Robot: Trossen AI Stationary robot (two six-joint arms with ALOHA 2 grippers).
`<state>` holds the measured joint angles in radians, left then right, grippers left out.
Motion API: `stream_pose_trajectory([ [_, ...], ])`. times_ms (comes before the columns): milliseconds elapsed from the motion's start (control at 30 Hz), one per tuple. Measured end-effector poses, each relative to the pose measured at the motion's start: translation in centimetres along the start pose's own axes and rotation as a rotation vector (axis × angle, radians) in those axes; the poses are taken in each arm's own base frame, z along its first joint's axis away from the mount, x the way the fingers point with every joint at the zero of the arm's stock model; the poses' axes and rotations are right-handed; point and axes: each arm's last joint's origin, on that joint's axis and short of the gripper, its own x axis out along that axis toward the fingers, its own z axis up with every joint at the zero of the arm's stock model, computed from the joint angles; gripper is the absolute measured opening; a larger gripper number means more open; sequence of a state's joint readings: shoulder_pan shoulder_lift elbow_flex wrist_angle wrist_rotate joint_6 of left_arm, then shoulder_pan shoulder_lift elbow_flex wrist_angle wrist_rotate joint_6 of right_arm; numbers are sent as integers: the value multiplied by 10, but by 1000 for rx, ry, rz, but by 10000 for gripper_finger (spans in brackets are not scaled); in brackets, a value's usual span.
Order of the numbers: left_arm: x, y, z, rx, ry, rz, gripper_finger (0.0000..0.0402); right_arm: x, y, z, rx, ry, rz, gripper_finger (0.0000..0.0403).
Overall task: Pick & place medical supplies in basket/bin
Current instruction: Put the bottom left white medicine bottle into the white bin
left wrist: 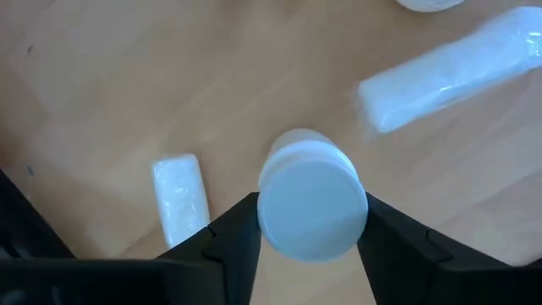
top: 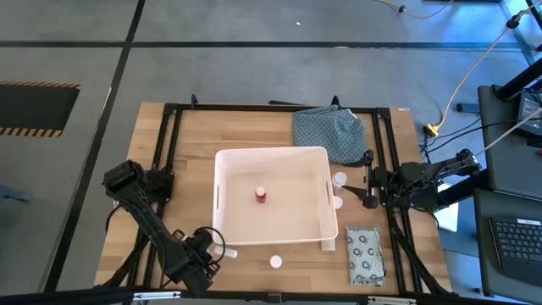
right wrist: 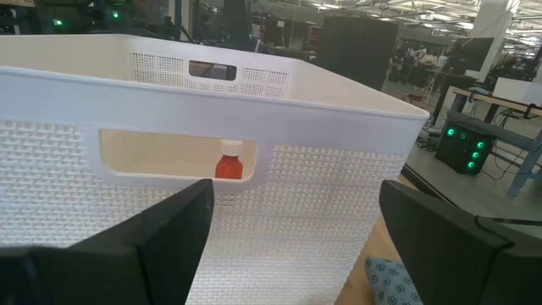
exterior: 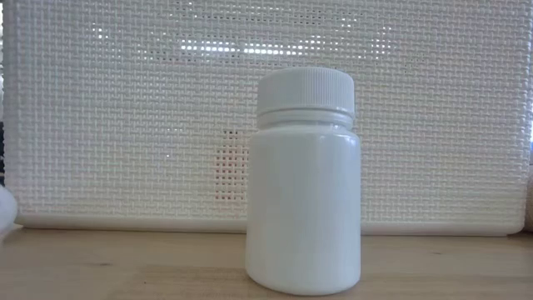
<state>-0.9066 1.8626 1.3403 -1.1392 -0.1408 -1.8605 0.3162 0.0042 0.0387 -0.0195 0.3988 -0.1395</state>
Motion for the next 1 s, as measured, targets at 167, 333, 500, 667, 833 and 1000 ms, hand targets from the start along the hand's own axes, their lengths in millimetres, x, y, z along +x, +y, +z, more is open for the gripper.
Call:
stream_pose_trajectory([
  [167,0,0,0,8,1,0,158,0,0,0,0,0,0,338],
  [333,-3,0,-3,70,10,-14,162,0,0,0,0,0,0,338],
  [500,-29,-2,-8,85,61,-103,157,0,0,0,0,0,0,338],
  [667,-69,-10,-13,149,56,-290,161,0,0,0,0,0,0,338],
  [833,-112,-19,-17,191,-47,-522,157,0,0,0,0,0,0,338],
  [1000,-151,-25,-17,239,-251,-717,158,0,0,0,0,0,0,338],
])
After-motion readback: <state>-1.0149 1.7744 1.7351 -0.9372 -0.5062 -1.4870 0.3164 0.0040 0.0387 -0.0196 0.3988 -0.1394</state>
